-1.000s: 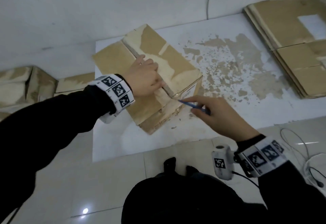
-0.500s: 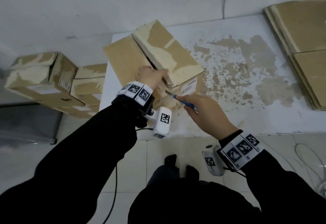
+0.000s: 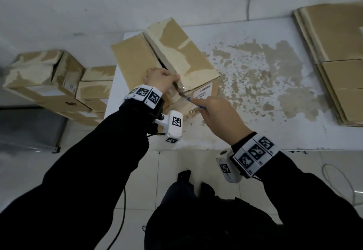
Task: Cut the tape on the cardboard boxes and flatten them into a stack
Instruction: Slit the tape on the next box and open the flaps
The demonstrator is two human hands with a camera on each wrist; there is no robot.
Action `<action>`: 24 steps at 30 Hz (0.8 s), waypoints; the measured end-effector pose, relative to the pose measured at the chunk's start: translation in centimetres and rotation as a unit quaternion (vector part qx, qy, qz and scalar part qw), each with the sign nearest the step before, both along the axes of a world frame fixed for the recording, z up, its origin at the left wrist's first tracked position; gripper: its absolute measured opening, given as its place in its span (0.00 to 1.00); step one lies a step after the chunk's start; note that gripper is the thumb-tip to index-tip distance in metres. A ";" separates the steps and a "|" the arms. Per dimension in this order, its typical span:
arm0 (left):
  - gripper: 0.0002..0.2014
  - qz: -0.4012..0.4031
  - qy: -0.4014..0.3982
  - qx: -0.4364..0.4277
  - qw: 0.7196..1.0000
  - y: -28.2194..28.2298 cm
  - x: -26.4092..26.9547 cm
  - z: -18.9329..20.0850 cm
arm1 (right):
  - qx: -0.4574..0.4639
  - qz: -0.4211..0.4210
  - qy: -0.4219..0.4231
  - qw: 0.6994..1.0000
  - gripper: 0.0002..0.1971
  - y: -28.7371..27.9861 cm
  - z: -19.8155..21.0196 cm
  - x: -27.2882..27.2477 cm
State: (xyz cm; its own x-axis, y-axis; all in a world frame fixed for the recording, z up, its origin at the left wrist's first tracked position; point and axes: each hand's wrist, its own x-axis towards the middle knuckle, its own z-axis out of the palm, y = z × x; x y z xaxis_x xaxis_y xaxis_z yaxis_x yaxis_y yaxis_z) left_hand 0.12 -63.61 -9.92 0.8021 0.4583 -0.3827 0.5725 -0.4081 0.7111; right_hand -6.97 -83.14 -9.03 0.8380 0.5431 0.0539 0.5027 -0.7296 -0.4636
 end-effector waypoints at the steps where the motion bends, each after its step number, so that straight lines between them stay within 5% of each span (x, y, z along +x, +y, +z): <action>1: 0.15 0.003 -0.005 -0.006 1.000 0.1 0.0 -0.3 | -0.012 -0.010 -0.021 1.000 0.25 0.3 -0.1 -0.2; 6: 0.13 0.007 -0.039 -0.016 0.999 -0.2 -0.6 0.0 | -0.015 -0.055 -0.055 0.997 0.27 1.4 -0.1 -1.4; 10: 0.11 0.012 -0.048 0.003 0.999 -0.2 -1.0 0.7 | -0.050 -0.072 -0.019 0.996 0.26 1.9 1.2 0.4; 14: 0.18 0.001 -0.056 0.038 0.998 -1.3 -1.7 2.0 | 0.014 -0.045 0.049 0.998 0.20 -1.3 2.6 0.9; 18: 0.19 -0.074 -0.055 0.137 0.986 -1.7 -1.2 2.5 | 0.118 -0.063 0.134 0.982 0.15 -6.0 3.5 -0.3; 24: 0.13 -0.290 0.018 0.228 0.929 0.8 -0.4 5.6 | 0.237 -0.225 0.078 0.942 0.07 -9.6 3.0 4.3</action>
State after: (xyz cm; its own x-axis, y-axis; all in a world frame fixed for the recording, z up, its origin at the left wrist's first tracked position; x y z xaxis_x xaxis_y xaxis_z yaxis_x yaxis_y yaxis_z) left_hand -0.26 -62.84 -4.36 0.9555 0.0742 -0.2856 0.1822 -0.9097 0.3731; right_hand -2.67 -92.75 -5.98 0.9953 0.0771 0.0586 0.0913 -0.5455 -0.8331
